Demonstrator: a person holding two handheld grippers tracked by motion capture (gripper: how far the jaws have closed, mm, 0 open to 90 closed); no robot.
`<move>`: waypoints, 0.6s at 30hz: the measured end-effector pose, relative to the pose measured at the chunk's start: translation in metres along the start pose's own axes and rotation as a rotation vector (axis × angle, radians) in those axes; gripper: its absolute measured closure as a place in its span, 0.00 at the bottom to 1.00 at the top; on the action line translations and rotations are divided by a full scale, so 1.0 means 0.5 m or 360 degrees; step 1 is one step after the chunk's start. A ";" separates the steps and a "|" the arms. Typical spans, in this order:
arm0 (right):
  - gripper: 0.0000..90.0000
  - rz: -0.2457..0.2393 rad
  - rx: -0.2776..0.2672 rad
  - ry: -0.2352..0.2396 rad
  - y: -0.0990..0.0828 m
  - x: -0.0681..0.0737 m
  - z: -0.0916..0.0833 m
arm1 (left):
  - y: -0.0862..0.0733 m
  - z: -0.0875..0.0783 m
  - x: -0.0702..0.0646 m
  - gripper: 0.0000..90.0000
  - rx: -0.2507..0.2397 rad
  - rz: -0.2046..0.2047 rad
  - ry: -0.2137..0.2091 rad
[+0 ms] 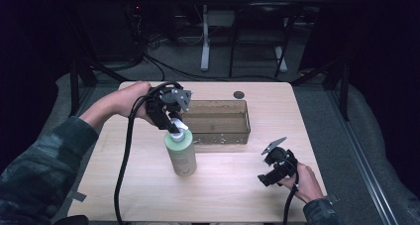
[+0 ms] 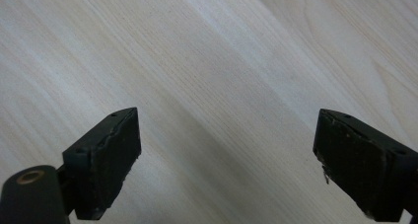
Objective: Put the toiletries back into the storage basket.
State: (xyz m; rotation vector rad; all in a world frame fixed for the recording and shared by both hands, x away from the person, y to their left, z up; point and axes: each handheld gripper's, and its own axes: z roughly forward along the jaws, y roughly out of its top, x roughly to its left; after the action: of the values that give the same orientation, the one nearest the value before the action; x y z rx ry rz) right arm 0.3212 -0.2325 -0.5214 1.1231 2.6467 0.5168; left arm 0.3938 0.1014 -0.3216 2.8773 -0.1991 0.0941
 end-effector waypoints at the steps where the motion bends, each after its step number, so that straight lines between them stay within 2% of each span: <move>1: 0.12 -0.0010 0.0002 -0.0008 0.000 -0.001 0.000 | 0.003 0.000 0.001 0.69 0.0022 0.0013 -0.0004; 11: 0.12 -0.0014 0.0003 -0.0005 -0.001 -0.002 0.000 | 0.011 -0.002 0.001 0.70 0.0092 0.0035 -0.0039; 13: 0.12 -0.0017 0.0003 -0.0005 -0.001 -0.002 0.000 | 0.013 -0.007 0.003 0.70 0.0111 0.0060 -0.0045; 18: 0.11 -0.0004 0.0006 -0.0005 -0.001 -0.001 -0.001 | 0.017 -0.013 0.004 0.70 0.0121 0.0045 -0.0066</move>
State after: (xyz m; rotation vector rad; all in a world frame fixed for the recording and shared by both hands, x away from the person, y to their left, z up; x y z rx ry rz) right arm 0.3209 -0.2332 -0.5213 1.1202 2.6474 0.5099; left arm 0.3942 0.0948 -0.3134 2.9547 -0.2495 0.0481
